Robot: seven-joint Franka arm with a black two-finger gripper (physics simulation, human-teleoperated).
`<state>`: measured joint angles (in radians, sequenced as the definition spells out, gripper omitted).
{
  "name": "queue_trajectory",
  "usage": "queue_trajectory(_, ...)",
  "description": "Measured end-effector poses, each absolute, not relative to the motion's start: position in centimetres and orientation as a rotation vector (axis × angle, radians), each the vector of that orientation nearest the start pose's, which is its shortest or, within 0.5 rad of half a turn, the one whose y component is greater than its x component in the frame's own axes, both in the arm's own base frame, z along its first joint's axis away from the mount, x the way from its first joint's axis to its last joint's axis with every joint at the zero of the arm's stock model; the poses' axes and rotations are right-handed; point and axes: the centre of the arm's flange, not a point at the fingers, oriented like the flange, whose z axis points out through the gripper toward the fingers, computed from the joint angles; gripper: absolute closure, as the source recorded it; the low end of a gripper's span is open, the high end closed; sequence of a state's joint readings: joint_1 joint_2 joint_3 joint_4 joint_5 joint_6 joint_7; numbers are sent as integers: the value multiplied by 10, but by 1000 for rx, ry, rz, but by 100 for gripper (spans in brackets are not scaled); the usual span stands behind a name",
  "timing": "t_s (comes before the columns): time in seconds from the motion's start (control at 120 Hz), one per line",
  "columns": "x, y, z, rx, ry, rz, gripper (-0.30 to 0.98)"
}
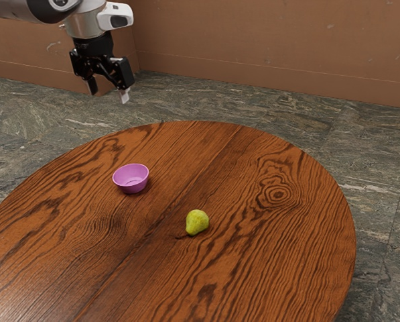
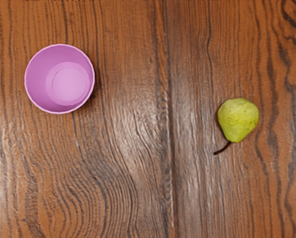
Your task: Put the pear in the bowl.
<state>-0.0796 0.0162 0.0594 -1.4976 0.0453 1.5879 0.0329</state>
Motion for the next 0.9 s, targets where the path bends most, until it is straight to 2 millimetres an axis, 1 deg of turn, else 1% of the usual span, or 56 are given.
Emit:
queue_trajectory(0.1, 563, -10, 651, -3086, 90, -117, 0)
queue_trajectory(0.15, 569, -15, 640, -3086, 104, -92, 0)
queue_trajectory(0.183, 573, -24, 631, -3086, 126, -68, 0)
queue_trajectory(0.208, 577, -34, 622, -3087, 154, -49, 0)
queue_trajectory(0.233, 580, -50, 614, -3086, 193, -32, 0)
queue_trajectory(0.275, 582, -82, 604, -3082, 278, -16, 0)
queue_trajectory(0.333, 577, -127, 593, -3072, 393, -4, 0)
queue_trajectory(0.358, 575, -140, 581, -3066, 424, 18, 0)
queue_trajectory(0.383, 572, -147, 568, -3062, 442, 41, 0)
queue_trajectory(0.433, 570, -149, 544, -3059, 445, 76, 0)
queue_trajectory(0.525, 563, -138, 513, -3062, 403, 103, 0)
queue_trajectory(0.633, 561, -133, 499, -3072, 358, 76, 0)
queue_trajectory(0.667, 556, -134, 489, -3072, 351, 79, 0)
queue_trajectory(0.7, 550, -136, 477, -3075, 347, 82, 0)
queue_trajectory(0.767, 540, -144, 448, -3081, 347, 92, 0)
queue_trajectory(0.783, 536, -146, 439, -3083, 347, 97, 0)
queue_trajectory(0.792, 533, -149, 430, -3085, 349, 103, 0)
queue_trajectory(0.817, 529, -153, 417, -3089, 351, 107, 0)
queue_trajectory(0.9, 524, -167, 389, -3108, 355, 97, 0)
